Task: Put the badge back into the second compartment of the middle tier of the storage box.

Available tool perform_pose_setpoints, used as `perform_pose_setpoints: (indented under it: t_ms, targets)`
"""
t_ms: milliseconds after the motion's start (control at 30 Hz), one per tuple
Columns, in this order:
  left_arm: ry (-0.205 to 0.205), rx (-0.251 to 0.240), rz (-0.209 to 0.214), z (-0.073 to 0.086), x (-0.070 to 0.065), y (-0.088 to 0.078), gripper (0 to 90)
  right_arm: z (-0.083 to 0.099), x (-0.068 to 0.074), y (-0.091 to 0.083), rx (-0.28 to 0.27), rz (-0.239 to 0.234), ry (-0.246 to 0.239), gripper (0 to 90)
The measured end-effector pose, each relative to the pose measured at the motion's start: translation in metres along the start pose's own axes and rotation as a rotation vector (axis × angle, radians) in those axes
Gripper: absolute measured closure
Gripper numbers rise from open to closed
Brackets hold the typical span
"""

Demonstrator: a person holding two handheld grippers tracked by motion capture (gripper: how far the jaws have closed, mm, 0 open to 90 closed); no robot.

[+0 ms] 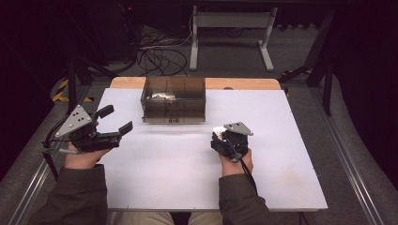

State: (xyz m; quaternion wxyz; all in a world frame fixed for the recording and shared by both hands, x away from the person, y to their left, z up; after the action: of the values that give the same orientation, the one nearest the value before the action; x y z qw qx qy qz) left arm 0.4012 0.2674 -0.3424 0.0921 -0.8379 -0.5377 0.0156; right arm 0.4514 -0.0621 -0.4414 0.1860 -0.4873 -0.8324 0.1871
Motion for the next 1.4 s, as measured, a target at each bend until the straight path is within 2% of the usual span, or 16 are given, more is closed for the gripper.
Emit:
perform_pose_setpoints:
  t_ms: [367, 833, 1067, 1400]
  targets:
    - [0.002, 0.003, 0.000, 0.001, 0.001, 0.000, 12.2, -0.015, 0.021, 0.008, -0.022, -0.048, -0.026, 33.8]
    - [0.008, 0.003, 0.002, 0.001, 0.000, 0.000, 12.2, -0.034, 0.046, 0.023, -0.016, -0.086, -0.079, 33.8]
    - [0.007, 0.011, 0.001, 0.002, 0.001, 0.001, 12.2, -0.042, 0.056, 0.031, -0.012, -0.097, -0.110, 33.8]
    - [0.006, 0.011, 0.000, 0.002, 0.002, 0.001, 12.2, -0.051, 0.064, 0.042, -0.007, -0.109, -0.127, 33.8]
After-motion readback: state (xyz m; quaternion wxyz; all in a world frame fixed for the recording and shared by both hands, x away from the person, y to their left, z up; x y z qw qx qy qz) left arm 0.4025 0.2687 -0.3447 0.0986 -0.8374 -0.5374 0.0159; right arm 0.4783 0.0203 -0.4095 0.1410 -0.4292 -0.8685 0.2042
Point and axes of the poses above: each handheld gripper's, and its own axes: y roughly forward along the jaws, z roughly out of its underside, x roughly to its left, the point moved 7 cm from there along y, roughly forward along the jaws, and after that the axes turned 14 degrees about -z, right-handed, at the moved point
